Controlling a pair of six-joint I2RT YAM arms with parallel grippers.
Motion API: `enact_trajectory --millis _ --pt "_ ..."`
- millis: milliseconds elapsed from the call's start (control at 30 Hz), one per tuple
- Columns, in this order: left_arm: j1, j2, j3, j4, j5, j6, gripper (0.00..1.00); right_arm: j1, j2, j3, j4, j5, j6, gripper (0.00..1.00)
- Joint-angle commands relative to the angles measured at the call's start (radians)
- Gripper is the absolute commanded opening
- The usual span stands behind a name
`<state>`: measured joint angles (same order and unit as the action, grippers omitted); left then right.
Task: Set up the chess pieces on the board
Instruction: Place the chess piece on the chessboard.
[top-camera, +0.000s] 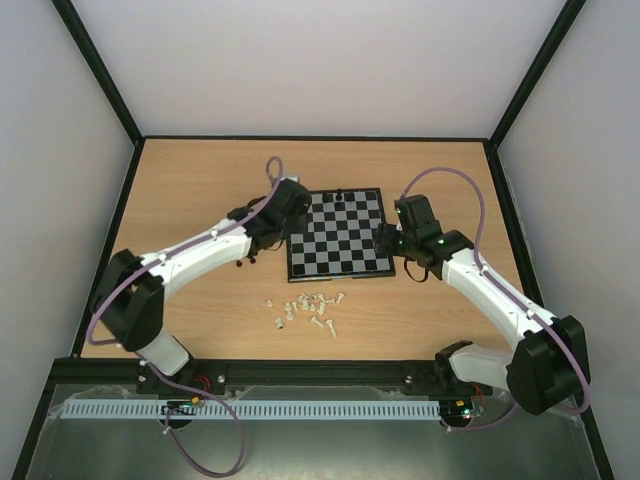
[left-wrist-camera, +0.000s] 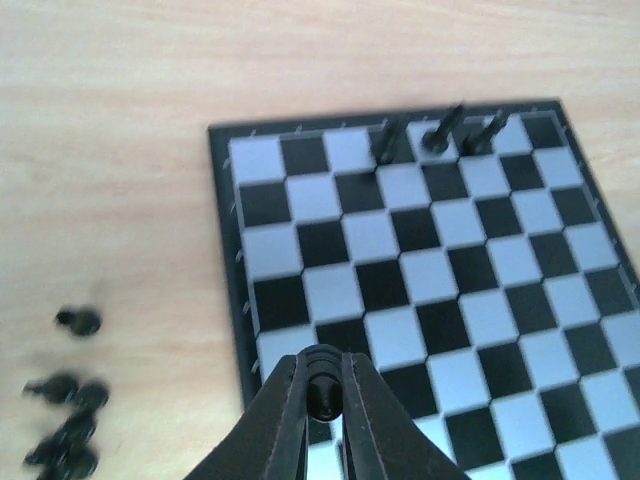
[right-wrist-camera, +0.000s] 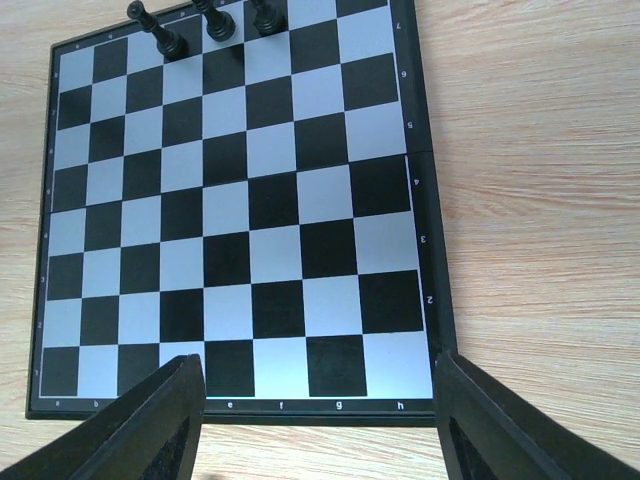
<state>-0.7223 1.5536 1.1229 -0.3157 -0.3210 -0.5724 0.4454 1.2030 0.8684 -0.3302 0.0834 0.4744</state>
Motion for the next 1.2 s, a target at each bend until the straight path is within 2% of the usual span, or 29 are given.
enact_trajectory --millis 0,400,633,1167 --pt "0.038 0.172 0.168 -0.046 0.031 0.080 0.10 0.004 -0.027 -0.020 -0.009 -0.005 -0.004 0.64" --pt "0.102 0.526 0.552 -0.067 0.093 0.124 0.11 0.003 -0.021 -0.029 0.009 -0.038 -0.008 0.63" --pt "0.110 0.627 0.648 -0.069 0.106 0.124 0.12 0.004 -0.011 -0.034 0.016 -0.049 -0.009 0.64" --pt "0.140 0.701 0.689 -0.051 0.094 0.125 0.12 0.004 0.000 -0.036 0.028 -0.067 -0.012 0.63"
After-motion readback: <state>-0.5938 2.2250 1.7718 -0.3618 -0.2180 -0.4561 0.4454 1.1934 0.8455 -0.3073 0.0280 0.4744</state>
